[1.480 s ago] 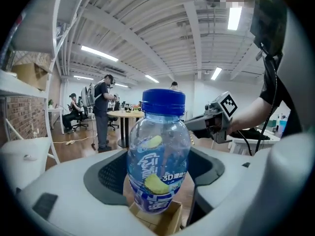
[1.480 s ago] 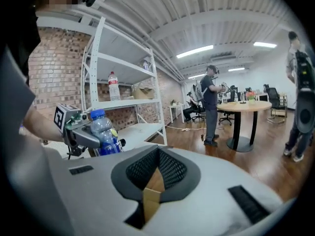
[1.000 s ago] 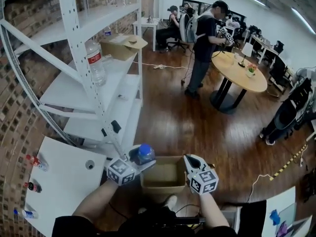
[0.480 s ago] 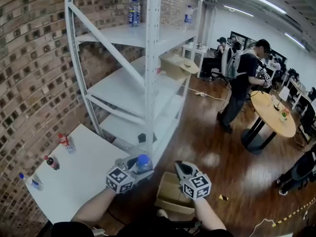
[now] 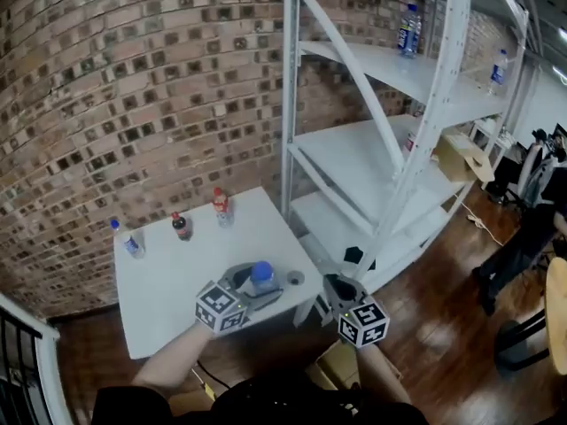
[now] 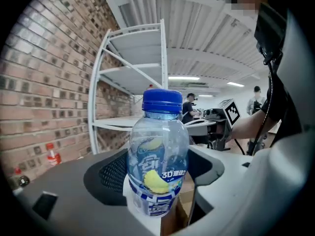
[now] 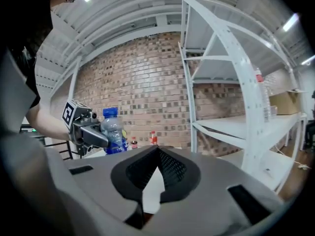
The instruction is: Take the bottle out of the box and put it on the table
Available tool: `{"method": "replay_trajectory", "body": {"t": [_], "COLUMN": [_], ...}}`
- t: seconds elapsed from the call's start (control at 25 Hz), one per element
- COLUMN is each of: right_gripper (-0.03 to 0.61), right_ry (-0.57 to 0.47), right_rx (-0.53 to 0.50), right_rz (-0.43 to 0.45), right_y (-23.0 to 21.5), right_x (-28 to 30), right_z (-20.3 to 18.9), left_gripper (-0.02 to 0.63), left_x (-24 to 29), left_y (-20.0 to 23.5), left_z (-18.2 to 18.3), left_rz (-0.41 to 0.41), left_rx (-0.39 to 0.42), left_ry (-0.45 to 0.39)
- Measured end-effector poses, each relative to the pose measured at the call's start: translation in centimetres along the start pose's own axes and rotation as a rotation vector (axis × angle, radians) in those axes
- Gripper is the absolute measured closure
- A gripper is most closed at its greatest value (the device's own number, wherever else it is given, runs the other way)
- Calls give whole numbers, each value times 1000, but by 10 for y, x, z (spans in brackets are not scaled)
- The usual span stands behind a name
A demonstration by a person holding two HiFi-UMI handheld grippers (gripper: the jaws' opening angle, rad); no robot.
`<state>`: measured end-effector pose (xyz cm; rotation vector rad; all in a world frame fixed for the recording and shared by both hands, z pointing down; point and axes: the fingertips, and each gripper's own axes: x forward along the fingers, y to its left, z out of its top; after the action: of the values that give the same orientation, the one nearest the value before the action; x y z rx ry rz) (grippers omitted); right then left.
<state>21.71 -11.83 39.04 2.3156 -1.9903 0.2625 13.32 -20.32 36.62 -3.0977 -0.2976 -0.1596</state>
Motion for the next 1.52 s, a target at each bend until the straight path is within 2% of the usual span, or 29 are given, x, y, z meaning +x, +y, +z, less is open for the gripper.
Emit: {"method": "replay_trajectory", "body": {"t": [0.16,0.36,0.48,0.64,0.92,1.24,1.52], "right_gripper": [574,574,574,574,574,574,574], "right_ry": [22,60,65,76,67,96,124], "right_rx": [16,-31,-54,-68,-100,-94,-87], "right_rz": [193,417,506,570,662,650,660], "right_y": [40,107,140,174,251,293,334], "right_x": [58,108,130,158,197,247,282], "right_z": [1,-3,0,-1,8,6,-12], "left_gripper": [255,255,255,255,255,255,255], "left_x": [-55,-130,-176,-224,-297,-342,-368], "left_y": [32,61,69,83,115,161,204], "left_z": [-6,-23,-35,-48,-60,-78,-111], "left_rz": [194,425,534,641,728,748,755], "left_rx": [-25,-74,-102,-121,-133,-152,-209], "left_ry": [10,30,37,28,15,-2,5]}}
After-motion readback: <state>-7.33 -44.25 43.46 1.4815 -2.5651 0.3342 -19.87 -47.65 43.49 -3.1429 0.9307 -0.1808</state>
